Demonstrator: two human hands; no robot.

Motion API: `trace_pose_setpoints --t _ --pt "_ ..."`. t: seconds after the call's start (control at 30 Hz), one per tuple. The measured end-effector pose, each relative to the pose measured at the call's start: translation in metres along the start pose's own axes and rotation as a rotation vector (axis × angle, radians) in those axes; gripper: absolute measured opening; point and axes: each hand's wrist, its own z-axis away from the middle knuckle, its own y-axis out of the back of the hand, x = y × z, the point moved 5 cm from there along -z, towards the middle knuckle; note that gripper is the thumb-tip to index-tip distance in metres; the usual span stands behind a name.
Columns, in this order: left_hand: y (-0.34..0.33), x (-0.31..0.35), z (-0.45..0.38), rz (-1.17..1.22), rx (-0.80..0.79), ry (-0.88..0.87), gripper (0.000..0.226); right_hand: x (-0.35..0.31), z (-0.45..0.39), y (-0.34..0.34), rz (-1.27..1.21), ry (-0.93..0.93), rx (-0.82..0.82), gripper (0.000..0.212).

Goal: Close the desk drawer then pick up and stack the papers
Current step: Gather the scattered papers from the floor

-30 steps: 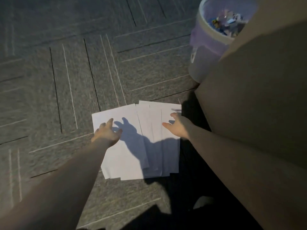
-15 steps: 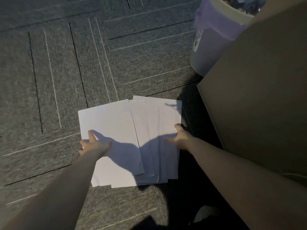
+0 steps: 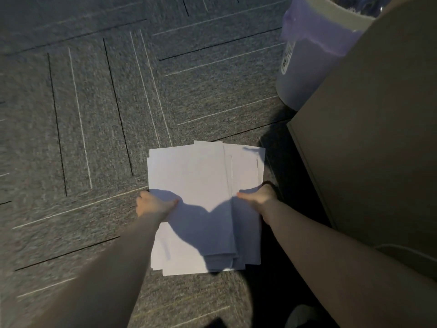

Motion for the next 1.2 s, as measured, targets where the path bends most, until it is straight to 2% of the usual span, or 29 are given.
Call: trace_pose_setpoints --t 0.1,0.23,0.33,0.43,0.53,0.67,0.77,0.87,0.93,1.03,1.2 --pt "-0.013 0.007 0.011 0.006 -0.035 -0.033 0.101 0.004 0.011 -0.007 -0.016 -0.022 -0.070 0.052" --pt "-0.026 0.016 0.030 -0.124 -0.054 -0.044 0.093 0.002 0.018 -0.023 0.032 -0.048 -0.229 0.059" --pt "-0.031 0.021 0.034 -0.096 -0.066 -0.045 0.083 0.002 0.010 -0.018 0.067 -0.026 -0.130 0.046" --pt "-0.022 0.027 0.027 0.013 -0.062 -0.072 0.080 -0.003 0.010 -0.014 0.133 0.089 -0.093 0.040" --pt "-0.010 0.032 0.021 0.096 -0.104 -0.123 0.097 -0.014 0.015 -0.012 0.045 0.143 -0.100 0.033" --pt "0.006 0.039 0.024 0.220 -0.067 -0.157 0.118 -0.039 0.030 -0.005 0.053 0.224 -0.148 0.027" --pt "0.022 0.049 0.030 0.427 -0.123 -0.183 0.126 -0.066 0.047 0.008 0.023 0.298 -0.201 0.024" --pt "0.048 0.064 0.034 0.638 -0.103 -0.253 0.125 -0.100 0.076 0.031 -0.040 0.379 -0.231 0.029" --pt "0.078 0.084 0.052 0.731 -0.114 -0.311 0.114 -0.124 0.094 0.050 -0.094 0.422 -0.228 0.031" --pt "0.124 0.106 0.064 0.853 -0.127 -0.401 0.083 -0.159 0.125 0.073 -0.138 0.469 -0.298 0.033" --pt "0.204 0.124 0.076 0.933 -0.198 -0.428 0.066 -0.226 0.195 0.118 -0.033 0.650 -0.126 0.026"
